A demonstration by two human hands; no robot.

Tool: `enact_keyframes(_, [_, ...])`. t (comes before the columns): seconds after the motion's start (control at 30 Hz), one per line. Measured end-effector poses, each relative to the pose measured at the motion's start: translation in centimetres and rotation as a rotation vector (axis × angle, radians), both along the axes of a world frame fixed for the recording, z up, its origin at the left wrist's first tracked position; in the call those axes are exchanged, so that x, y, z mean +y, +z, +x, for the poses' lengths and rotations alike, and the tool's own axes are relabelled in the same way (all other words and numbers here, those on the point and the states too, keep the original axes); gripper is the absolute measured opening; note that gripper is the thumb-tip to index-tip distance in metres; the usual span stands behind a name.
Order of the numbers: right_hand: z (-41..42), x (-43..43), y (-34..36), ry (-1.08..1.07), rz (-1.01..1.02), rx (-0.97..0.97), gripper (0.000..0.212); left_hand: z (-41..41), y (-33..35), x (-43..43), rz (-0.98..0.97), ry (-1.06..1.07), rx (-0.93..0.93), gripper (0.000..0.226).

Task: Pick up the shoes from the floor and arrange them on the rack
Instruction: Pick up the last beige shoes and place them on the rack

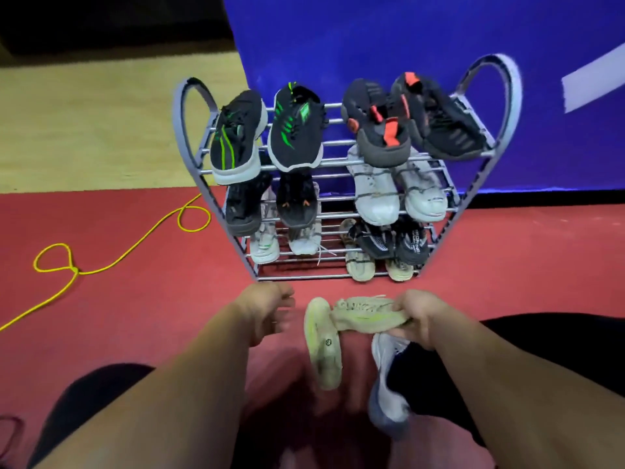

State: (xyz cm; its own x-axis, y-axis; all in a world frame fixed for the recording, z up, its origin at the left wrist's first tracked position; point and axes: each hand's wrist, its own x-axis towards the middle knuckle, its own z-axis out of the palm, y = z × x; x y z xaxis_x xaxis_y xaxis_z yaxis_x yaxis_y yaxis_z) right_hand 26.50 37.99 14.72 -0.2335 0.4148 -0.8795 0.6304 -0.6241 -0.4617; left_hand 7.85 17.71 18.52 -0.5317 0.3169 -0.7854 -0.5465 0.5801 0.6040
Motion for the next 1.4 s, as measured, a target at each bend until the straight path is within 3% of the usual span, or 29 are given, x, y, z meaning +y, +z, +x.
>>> enact_keyframes(0.2, [1.1,2.7,0.5,-0.178,0.090,0.092,0.015,1.2,0.5,3.6,-0.087,-0.072,0.051,0.011])
enact_keyframes(0.47, [0.3,3.5,-3.1,-0.270,0.042,0.165,0.018,2.3,-3.5,7.7,-0.095,-0.094,0.045,0.012])
enact_keyframes(0.77, [0.6,2.8,-9.6,-0.167,0.011,0.024,0.009,1.4,-12.6,4.1,-0.213,0.001,-0.175,0.015])
enact_keyframes(0.93, [-0.6,3.4,-11.1,-0.258,0.040,0.083,0.015,1.9,-16.2,4.2,-0.162,0.030,-0.262,0.012])
enact_keyframes(1.03, [-2.2,2.8,-11.5,-0.329,-0.035,0.171,0.015,2.1,-17.5,4.7,-0.188,0.075,-0.290,0.013])
enact_keyframes(1.1, [-3.5,1.8,-11.7,-0.332,-0.118,0.225,0.019,2.0,-18.2,5.1,-0.107,0.121,-0.347,0.022])
enact_keyframes(1.2, [-5.8,-0.1,-12.7,-0.297,-0.260,0.294,0.020,1.4,-18.6,5.2,0.052,0.131,-0.504,0.044])
enact_keyframes(1.3, [-7.8,-2.4,-14.6,-0.119,-0.346,0.310,0.029,0.5,-19.1,3.8,0.140,0.078,-0.552,0.032])
enact_keyframes(1.4, [-9.0,-4.9,-17.6,0.076,-0.373,0.233,0.029,-0.9,-20.7,1.0,0.098,0.224,-0.498,0.022])
